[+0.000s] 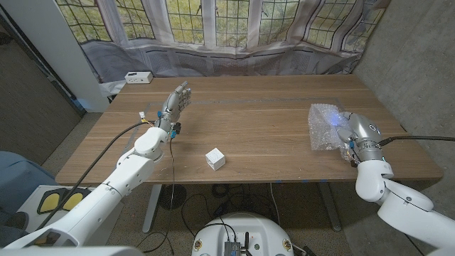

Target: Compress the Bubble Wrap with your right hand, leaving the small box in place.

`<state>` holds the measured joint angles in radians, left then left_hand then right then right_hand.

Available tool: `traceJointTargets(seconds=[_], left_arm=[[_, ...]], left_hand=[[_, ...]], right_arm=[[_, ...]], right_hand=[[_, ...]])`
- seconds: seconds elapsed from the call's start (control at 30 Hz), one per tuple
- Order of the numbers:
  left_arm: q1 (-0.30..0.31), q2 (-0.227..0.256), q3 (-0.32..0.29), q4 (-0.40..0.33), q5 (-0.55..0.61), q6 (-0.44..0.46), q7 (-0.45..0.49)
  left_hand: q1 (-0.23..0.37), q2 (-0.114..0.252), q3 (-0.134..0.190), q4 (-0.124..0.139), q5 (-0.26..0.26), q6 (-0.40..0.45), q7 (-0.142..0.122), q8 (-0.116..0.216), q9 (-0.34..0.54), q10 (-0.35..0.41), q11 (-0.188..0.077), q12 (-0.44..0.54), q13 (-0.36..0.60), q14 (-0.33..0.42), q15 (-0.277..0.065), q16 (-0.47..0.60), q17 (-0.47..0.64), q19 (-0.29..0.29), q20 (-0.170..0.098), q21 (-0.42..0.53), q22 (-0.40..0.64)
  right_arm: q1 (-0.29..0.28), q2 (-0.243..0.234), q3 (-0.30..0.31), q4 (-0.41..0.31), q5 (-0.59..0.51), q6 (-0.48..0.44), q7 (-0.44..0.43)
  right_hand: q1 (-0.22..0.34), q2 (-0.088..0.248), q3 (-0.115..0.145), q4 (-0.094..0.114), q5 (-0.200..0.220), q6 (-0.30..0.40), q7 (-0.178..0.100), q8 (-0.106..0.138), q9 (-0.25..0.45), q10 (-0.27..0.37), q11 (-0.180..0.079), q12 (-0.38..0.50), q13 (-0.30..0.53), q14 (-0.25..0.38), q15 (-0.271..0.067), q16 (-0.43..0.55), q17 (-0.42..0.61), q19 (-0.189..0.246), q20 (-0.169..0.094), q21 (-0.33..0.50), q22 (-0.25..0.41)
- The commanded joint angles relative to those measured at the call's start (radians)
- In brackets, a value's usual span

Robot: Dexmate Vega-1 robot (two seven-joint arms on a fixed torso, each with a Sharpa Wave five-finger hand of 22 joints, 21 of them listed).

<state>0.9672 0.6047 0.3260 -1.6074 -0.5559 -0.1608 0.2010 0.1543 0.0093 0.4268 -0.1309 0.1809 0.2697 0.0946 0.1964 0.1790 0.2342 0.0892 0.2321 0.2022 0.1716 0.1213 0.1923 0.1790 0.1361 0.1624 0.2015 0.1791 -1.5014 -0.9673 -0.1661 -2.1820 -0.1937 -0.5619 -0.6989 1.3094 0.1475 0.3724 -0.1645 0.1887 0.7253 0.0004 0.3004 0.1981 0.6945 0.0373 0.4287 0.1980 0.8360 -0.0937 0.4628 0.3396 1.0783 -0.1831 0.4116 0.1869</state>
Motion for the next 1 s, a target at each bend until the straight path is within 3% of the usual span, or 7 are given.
traceJointTargets(seconds=[0.03, 0.17, 0.3, 0.5, 0.63, 0.77, 1.0], left_arm=[[-0.001, -0.002, 0.003, -0.004, 0.004, 0.003, 0.006], [-0.002, -0.002, 0.004, -0.005, 0.004, 0.007, 0.007], [-0.002, -0.003, 0.006, -0.004, 0.004, 0.008, 0.006], [0.001, -0.003, 0.005, -0.006, 0.004, 0.01, 0.01], [0.004, -0.002, 0.004, -0.009, 0.003, 0.012, 0.013], [0.006, 0.0, 0.004, -0.014, 0.002, 0.018, 0.015], [0.004, 0.0, 0.004, -0.014, 0.003, 0.018, 0.016]], left_hand=[[0.003, 0.013, 0.001, 0.002, -0.003, 0.008, -0.002, -0.002, 0.005, 0.006, 0.002, -0.004, 0.004, 0.009, -0.002, -0.001, 0.003, -0.004, 0.007, 0.0, 0.004], [0.003, 0.013, 0.001, 0.002, -0.003, 0.01, -0.002, -0.001, 0.005, 0.005, 0.002, -0.005, 0.005, 0.009, -0.001, -0.001, 0.003, -0.004, 0.007, 0.0, 0.004], [0.003, 0.013, 0.001, 0.002, -0.003, 0.012, -0.004, -0.001, 0.005, 0.006, 0.002, -0.004, 0.005, 0.009, 0.0, -0.001, 0.003, -0.004, 0.007, 0.0, 0.004], [0.003, 0.013, 0.002, 0.001, -0.003, 0.013, -0.003, -0.001, 0.005, 0.004, 0.002, -0.006, 0.005, 0.008, -0.001, -0.001, 0.003, -0.004, 0.008, 0.0, 0.004], [0.004, 0.013, 0.002, 0.001, -0.003, 0.016, -0.003, 0.0, 0.005, 0.006, 0.005, -0.005, 0.005, 0.008, 0.0, -0.002, 0.003, -0.004, 0.007, 0.0, 0.004], [0.004, 0.014, 0.002, 0.001, -0.003, 0.018, -0.004, 0.0, 0.005, 0.005, 0.005, -0.005, 0.005, 0.008, 0.001, -0.002, 0.003, -0.004, 0.007, 0.0, 0.004], [0.004, 0.015, 0.002, 0.001, -0.003, 0.021, -0.004, 0.001, 0.005, 0.007, 0.004, -0.005, 0.005, 0.008, 0.001, -0.002, 0.003, -0.004, 0.008, 0.0, 0.004]], right_arm=[[-0.021, 0.041, 0.036, 0.016, -0.03, 0.089, 0.015], [-0.023, 0.051, 0.048, 0.008, -0.025, 0.094, 0.043], [-0.022, 0.068, 0.056, 0.009, -0.026, 0.105, 0.052], [-0.029, 0.101, 0.075, 0.017, -0.02, 0.145, 0.051], [-0.028, 0.105, 0.074, 0.013, -0.038, 0.123, 0.062], [-0.014, 0.11, 0.059, -0.014, -0.062, 0.029, 0.087], [-0.022, 0.112, 0.062, -0.01, -0.075, 0.035, 0.084]], right_hand=[[0.053, 0.016, 0.001, -0.001, 0.004, 0.072, -0.001, 0.014, 0.006, 0.065, 0.003, 0.002, 0.007, 0.066, -0.094, 0.037, 0.033, 0.048, -0.032, 0.046, 0.013], [0.056, 0.028, 0.011, 0.013, 0.003, 0.159, 0.018, 0.028, 0.001, 0.118, 0.02, 0.003, 0.003, 0.123, -0.087, 0.034, 0.024, 0.081, -0.034, 0.083, 0.017], [0.059, 0.025, 0.027, 0.019, -0.002, 0.213, 0.038, 0.019, -0.008, 0.173, 0.03, -0.008, -0.004, 0.21, -0.078, 0.028, 0.004, 0.132, -0.032, 0.133, 0.017], [0.061, 0.019, 0.031, 0.021, -0.011, 0.274, 0.031, 0.015, -0.012, 0.246, 0.026, -0.004, -0.004, 0.275, -0.095, 0.024, -0.006, 0.164, -0.034, 0.172, 0.015], [0.06, 0.017, 0.028, 0.022, -0.014, 0.287, 0.025, 0.011, -0.012, 0.263, 0.022, -0.003, 0.001, 0.293, -0.101, 0.026, -0.002, 0.176, -0.034, 0.186, 0.015], [0.041, 0.013, 0.023, 0.033, -0.011, 0.283, 0.008, -0.007, -0.012, 0.257, 0.013, -0.017, 0.004, 0.266, -0.088, 0.005, 0.003, 0.132, -0.035, 0.182, 0.012], [0.013, -0.008, 0.011, 0.029, 0.005, 0.237, 0.001, -0.051, -0.005, 0.227, 0.015, -0.055, 0.009, 0.174, -0.057, -0.049, 0.003, 0.058, -0.016, 0.183, 0.006]])
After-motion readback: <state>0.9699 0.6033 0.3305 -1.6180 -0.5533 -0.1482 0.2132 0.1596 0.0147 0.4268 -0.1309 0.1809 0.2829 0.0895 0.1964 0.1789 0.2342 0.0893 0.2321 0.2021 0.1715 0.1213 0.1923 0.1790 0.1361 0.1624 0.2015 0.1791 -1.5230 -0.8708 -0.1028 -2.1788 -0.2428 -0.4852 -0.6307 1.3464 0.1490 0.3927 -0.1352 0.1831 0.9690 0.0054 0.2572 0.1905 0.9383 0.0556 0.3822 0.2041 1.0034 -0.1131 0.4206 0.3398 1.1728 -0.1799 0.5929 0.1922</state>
